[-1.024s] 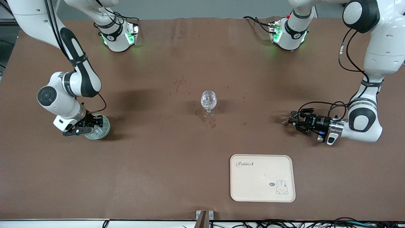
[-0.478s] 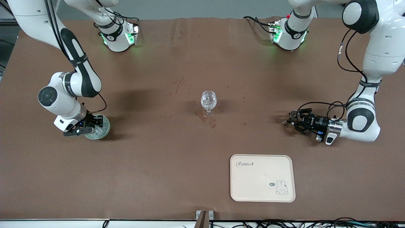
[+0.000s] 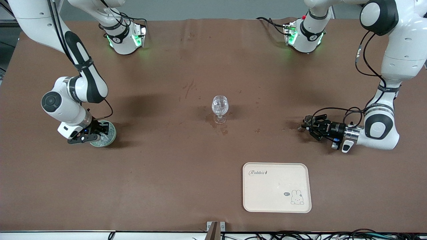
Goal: Pour wine and add ice with both arms
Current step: 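Raise the cube with the right gripper while the left gripper moves the jigger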
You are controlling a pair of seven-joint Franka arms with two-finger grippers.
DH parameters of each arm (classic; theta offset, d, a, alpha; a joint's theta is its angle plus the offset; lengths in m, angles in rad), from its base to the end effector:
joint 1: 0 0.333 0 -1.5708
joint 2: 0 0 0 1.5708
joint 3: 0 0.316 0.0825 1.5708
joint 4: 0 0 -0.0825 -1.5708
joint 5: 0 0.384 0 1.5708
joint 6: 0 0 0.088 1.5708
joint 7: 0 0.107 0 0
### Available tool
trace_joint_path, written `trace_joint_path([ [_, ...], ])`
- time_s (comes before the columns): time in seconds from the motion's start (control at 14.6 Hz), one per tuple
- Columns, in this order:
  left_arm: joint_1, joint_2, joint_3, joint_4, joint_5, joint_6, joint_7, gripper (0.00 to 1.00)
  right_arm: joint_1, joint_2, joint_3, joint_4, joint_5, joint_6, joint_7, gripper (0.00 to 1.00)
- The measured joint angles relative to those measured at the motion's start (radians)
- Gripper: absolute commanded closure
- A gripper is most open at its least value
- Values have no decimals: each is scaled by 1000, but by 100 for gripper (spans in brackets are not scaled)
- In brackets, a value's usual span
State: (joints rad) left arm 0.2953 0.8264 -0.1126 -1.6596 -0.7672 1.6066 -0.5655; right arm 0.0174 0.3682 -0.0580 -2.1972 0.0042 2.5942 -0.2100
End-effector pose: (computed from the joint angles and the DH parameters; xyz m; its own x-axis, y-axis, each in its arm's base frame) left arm 0.5907 0.0395 0.1226 0.1617 0.3765 -0.9122 0.9126 -0.4087 -0.0069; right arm 0.5597 -0.0231 0.2170 0.9852 0.1695 0.0249 0.1689 -0.9853 0.0243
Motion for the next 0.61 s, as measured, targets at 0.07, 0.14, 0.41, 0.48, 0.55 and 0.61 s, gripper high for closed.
trace_joint_path([
  [0.07, -3, 0, -2, 5, -2, 0, -8, 97, 0, 0, 0, 0, 0, 0, 0, 66],
  [0.14, -6, 0, -7, 11, -7, 0, -17, 97, 0, 0, 0, 0, 0, -1, 0, 66],
  [0.41, -6, -9, -90, 33, -23, -15, -98, 99, 1, 0, 0, 0, 0, -5, 0, 66],
  [0.48, -9, -23, -117, 38, -24, -15, -131, 99, 1, 0, 0, 1, 0, -5, 0, 66],
  [0.55, -16, -45, -142, 42, -24, -16, -173, 99, 1, 0, 0, 1, 0, -6, 0, 73],
  [0.61, -29, -75, -162, 45, -25, -17, -219, 99, 1, 0, 0, 1, 0, -8, 0, 82],
])
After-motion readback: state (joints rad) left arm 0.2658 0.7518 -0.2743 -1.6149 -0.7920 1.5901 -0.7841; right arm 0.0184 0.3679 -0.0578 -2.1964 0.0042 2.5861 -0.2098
